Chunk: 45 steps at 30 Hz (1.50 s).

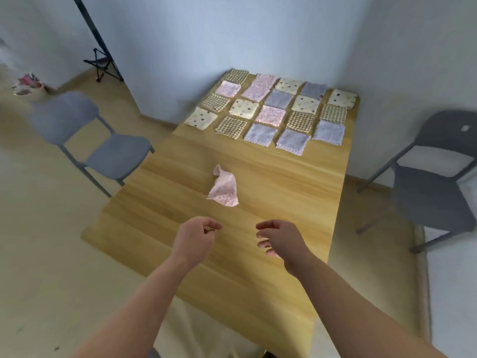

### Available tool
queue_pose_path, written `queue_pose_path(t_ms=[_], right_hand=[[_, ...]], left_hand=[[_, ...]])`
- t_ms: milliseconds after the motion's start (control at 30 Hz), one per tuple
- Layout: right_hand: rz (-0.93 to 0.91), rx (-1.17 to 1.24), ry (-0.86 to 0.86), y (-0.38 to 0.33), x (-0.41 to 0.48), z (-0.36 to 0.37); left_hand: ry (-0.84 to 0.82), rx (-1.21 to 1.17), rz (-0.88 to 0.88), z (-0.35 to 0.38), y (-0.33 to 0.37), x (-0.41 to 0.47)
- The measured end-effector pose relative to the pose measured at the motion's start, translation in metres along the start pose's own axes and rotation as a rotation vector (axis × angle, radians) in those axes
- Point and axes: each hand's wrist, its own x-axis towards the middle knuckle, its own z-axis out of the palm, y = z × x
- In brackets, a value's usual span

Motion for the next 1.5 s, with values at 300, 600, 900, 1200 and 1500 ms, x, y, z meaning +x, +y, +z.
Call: queue_pose_path(t_ms=[300, 600, 900, 1200, 1500], right_hand=[[0.037, 0.102, 0.040, -0.020, 0.038, 0.057], [0.118, 0.219, 0.391, -0.018, 0.070, 0.102], [0.140, 0.291, 0.540, 0.006, 0.052, 0.151], [-0.155, 0.336, 0.594, 0.075, 0.122, 0.162], [-0.464, 0.220, 0.759, 0.118, 0.131, 0.186]], left_hand=[[-0.076, 0.143, 0.162, -0.039, -0.017, 0.056], [-0.352, 0.360, 0.438, -0.053, -0.044, 0.182], [-0.410, 0.329, 0.547, -0.040, -0.066, 0.196], [-0.256, 0.126, 0.686, 0.038, -0.121, 0.189], [-0.221, -0.211, 0.807, 0.046, -0.163, 0.191]])
